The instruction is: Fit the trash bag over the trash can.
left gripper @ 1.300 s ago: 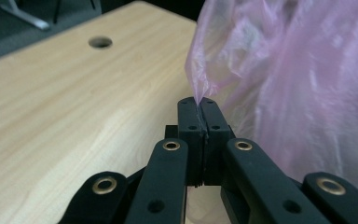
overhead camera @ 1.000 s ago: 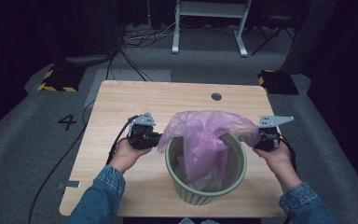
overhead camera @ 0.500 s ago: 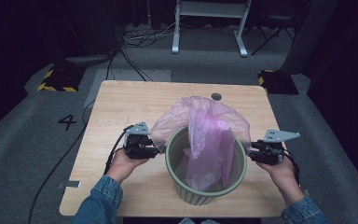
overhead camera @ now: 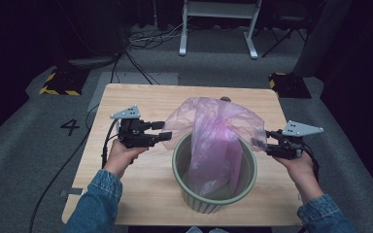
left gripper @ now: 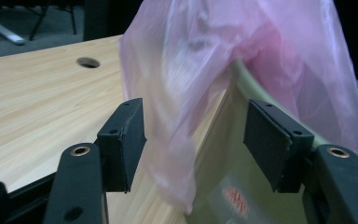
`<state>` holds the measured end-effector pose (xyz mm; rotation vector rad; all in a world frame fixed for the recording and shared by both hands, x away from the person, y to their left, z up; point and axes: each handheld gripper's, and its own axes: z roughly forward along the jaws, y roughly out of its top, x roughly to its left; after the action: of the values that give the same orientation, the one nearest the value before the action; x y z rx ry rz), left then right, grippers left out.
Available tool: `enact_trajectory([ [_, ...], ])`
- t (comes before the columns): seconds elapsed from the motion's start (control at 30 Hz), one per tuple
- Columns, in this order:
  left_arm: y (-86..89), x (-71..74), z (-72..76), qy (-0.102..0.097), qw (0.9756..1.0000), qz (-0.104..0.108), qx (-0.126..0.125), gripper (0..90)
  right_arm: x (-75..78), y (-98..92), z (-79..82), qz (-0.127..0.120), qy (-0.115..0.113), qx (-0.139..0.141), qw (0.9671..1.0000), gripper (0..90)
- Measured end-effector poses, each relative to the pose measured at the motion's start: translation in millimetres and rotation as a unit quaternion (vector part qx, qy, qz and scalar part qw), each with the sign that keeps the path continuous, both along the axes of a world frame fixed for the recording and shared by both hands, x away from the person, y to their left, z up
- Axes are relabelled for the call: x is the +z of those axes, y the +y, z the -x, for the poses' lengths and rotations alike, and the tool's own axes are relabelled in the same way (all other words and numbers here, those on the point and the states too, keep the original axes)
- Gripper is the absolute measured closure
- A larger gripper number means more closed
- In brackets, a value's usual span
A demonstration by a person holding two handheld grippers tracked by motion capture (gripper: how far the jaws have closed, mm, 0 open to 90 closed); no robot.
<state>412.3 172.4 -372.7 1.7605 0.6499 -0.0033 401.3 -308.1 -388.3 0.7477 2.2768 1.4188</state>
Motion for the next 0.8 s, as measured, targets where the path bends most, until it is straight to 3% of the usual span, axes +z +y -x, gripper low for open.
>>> enact_trajectory([
  [0.03, -3.4, 2.7, -0.1, -0.003, 1.0, -0.008, -0.004, 43.5, 0.0, 2.6, -0.8, 0.006, -0.001, 0.002, 1.0, 52.8],
  [0.07, -6.7, 5.7, 1.9, -0.013, 0.9997, -0.018, -0.005, 54.0, 0.3, 4.8, -1.0, 0.012, -0.003, 0.004, 0.9999, 52.2],
  [0.13, -12.7, 13.2, 9.8, -0.049, 0.9972, -0.054, 0.015, 76.4, 2.9, 6.6, -0.4, 0.021, -0.012, 0.006, 0.9997, 51.8],
  [0.2, -15.9, 18.6, 16.1, -0.073, 0.9943, -0.074, 0.025, 84.3, 8.2, 3.0, 0.6, 0.019, -0.02, 0.002, 0.9996, 51.9],
  [0.33, -19.7, 28.9, 25.7, -0.108, 0.9884, -0.098, 0.041, 89.3, 22.9, -10.0, 1.4, -0.005, -0.031, -0.011, 0.9994, 51.4],
  [0.6, -22.9, 39.1, 24.7, -0.124, 0.9848, -0.112, 0.046, 89.2, 54.7, -19.1, 0.4, -0.04, -0.065, -0.02, 0.9969, 46.1],
  [0.7, -20.9, 42.1, 25.2, -0.132, 0.9839, -0.108, 0.053, 89.2, 59.6, -19.5, -2.3, -0.035, -0.075, -0.034, 0.996, 44.6],
  [0.8, -17.0, 47.1, 27.7, -0.144, 0.9829, -0.099, 0.058, 89.3, 63.0, -23.9, -8.1, -0.015, -0.08, -0.058, 0.995, 43.0],
])
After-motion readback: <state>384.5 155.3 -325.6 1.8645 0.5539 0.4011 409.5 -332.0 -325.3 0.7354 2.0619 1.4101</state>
